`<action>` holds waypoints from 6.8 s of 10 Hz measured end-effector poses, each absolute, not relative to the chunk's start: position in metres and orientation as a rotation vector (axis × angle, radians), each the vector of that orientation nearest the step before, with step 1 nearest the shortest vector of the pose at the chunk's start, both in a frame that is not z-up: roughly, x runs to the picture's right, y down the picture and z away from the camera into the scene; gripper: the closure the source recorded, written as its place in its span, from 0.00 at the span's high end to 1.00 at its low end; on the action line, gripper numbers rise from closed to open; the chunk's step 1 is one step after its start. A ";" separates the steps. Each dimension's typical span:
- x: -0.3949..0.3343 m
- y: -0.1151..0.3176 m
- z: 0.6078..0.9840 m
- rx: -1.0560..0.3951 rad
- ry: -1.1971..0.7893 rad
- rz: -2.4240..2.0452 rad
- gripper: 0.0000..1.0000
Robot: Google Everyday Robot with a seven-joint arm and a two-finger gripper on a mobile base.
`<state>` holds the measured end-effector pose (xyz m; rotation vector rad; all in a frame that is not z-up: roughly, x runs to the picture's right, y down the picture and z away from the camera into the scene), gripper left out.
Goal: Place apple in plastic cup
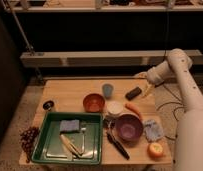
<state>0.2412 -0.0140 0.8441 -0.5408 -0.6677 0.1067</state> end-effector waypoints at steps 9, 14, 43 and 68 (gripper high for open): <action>0.242 -0.014 0.844 -0.542 -0.665 0.106 0.80; 0.273 0.019 0.815 -0.620 -0.651 0.124 0.80; 0.373 0.158 0.686 -0.616 -0.696 0.305 0.80; 0.355 0.299 0.722 -0.647 -0.883 0.314 0.80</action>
